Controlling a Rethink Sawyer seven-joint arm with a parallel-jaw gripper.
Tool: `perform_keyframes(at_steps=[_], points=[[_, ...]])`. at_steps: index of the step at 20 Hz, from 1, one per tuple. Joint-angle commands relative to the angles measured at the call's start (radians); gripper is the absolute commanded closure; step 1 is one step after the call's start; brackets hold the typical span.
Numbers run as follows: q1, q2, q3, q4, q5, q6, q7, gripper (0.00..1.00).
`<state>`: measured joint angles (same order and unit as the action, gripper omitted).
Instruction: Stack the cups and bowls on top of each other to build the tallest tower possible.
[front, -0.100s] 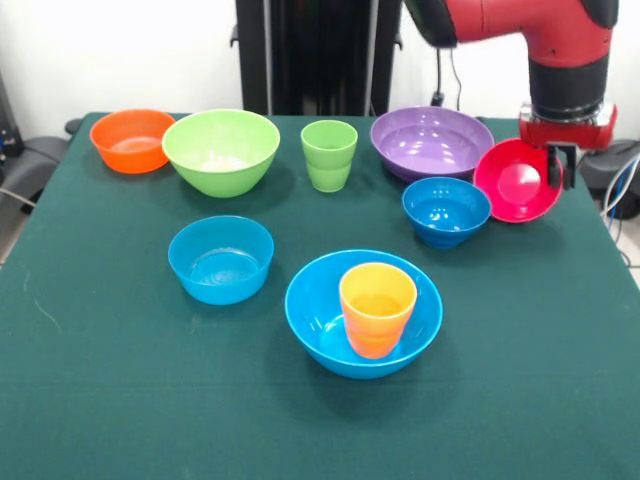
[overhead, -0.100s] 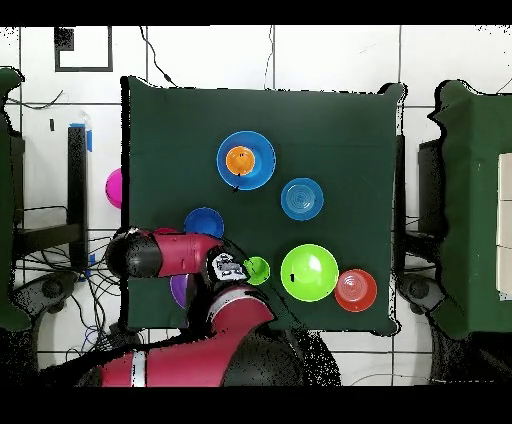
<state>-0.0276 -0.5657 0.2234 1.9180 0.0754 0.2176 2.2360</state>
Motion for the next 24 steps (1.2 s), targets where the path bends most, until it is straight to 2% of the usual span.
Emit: perform_keyframes(at_steps=[1, 16, 19, 24], points=[[0.052, -0.113, -0.099, -0.027, -0.065, 0.207, 0.019, 1.0], [0.069, -0.234, -0.105, 0.0, -0.055, 0.339, 0.031, 1.0], [0.07, -0.255, -0.111, -0.016, -0.067, 0.368, 0.018, 1.0], [0.113, -0.265, -0.177, -0.095, -0.134, 0.387, 0.014, 1.0]])
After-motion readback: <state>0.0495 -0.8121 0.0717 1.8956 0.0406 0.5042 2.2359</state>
